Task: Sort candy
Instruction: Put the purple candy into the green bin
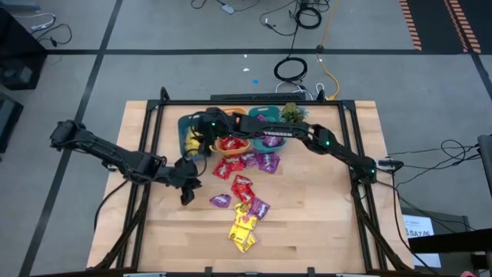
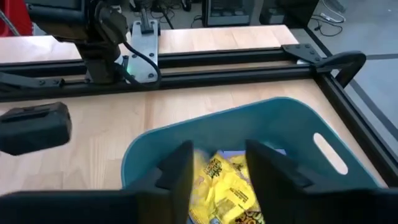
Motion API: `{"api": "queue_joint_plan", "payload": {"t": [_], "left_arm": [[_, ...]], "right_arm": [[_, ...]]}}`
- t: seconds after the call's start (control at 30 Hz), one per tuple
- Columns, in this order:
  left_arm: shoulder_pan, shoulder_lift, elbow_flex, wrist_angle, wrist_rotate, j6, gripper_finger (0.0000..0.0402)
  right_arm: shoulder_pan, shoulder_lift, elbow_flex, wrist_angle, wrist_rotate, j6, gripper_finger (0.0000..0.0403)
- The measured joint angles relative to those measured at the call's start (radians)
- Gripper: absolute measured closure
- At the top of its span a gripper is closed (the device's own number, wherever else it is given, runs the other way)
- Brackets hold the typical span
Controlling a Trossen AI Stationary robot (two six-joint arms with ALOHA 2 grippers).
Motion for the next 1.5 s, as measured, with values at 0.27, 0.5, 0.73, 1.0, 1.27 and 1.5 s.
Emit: {"api": "queue_joint_plan", "payload": {"t": [0.27, 0.5, 0.73, 1.0, 1.27, 1.5], "left_arm": [[-0.019, 0.0, 0.0, 0.008, -0.026, -0.027, 0.0326], [-0.019, 0.0, 0.0, 0.044, -0.028, -0.026, 0.0326], [-0.017, -0.001, 0.0, 0.097, -0.051, 0.017, 0.0326], [-0.025, -0.034, 0.0, 0.092, -0.052, 0.041, 0.0327], [-0.059, -0.24, -0.002, 0.09, -0.077, 0.144, 0.0326], [-0.062, -0.44, -0.102, 0.092, -0.139, 0.201, 0.0326]], "right_arm": [[0.0, -0.028, 0.0, -0.112, 0.0, -0.001, 0.0186], [0.002, -0.066, 0.0, -0.26, -0.008, -0.02, 0.0176], [0.001, -0.106, 0.0, -0.408, -0.158, -0.02, 0.0186], [0.011, -0.159, -0.013, -0.52, -0.153, -0.018, 0.0198], [0.039, -0.422, -0.414, -0.366, -0.04, 0.021, 0.0227], [0.148, -0.858, -1.046, -0.019, 0.081, 0.196, 0.0247]]}}
